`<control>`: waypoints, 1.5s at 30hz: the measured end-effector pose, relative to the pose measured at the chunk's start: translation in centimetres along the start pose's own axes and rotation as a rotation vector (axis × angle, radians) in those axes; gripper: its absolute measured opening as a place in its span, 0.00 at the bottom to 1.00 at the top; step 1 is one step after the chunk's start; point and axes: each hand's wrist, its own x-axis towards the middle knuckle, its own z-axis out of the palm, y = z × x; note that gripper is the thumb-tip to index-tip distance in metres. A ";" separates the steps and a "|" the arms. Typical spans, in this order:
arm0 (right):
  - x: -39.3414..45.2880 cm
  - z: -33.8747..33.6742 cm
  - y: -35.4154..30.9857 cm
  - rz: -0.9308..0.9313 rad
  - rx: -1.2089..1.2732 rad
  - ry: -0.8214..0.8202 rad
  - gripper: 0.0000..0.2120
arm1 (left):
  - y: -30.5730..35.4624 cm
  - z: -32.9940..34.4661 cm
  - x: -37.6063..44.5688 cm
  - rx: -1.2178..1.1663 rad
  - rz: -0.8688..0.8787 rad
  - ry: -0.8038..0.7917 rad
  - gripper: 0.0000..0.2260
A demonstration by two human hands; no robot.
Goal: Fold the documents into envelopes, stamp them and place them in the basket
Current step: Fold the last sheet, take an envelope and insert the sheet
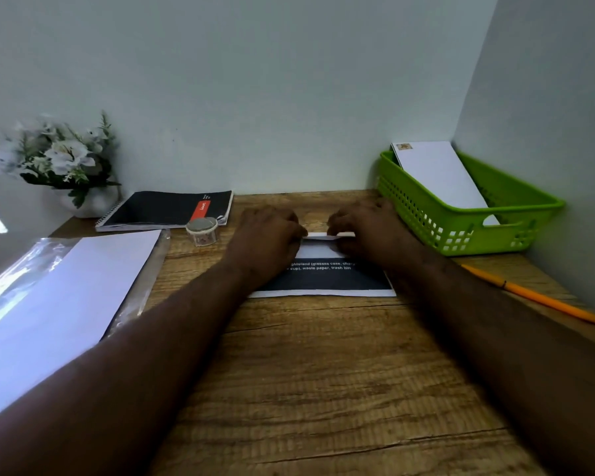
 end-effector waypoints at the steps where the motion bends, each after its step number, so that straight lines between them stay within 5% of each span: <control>1: 0.0 0.1 0.0 0.012 0.038 -0.082 0.10 | 0.1 -0.1 0.0 -0.021 -0.012 -0.050 0.12; 6: -0.6 -0.4 -0.3 0.134 0.438 -0.256 0.12 | 0.4 0.3 -0.1 -0.165 -0.123 -0.175 0.16; 9: -0.6 -0.2 -0.4 0.164 0.557 -0.207 0.10 | -0.1 1.4 0.1 -0.257 -0.183 -0.155 0.10; 16: 0.4 1.5 -1.8 0.162 0.298 -0.206 0.16 | 0.3 2.3 0.6 -0.098 -0.224 -0.307 0.20; 33: 1.0 0.4 -1.2 0.250 0.006 -0.335 0.25 | 2.1 1.2 1.2 0.084 -0.318 -0.446 0.19; 41: -1.3 -0.3 0.5 0.417 -0.304 -0.161 0.11 | 0.9 -0.3 0.5 0.244 -0.377 -0.317 0.14; 45: -0.2 1.0 -0.7 0.186 -0.014 -0.029 0.16 | 1.7 1.0 0.7 0.221 -0.284 -0.190 0.16</control>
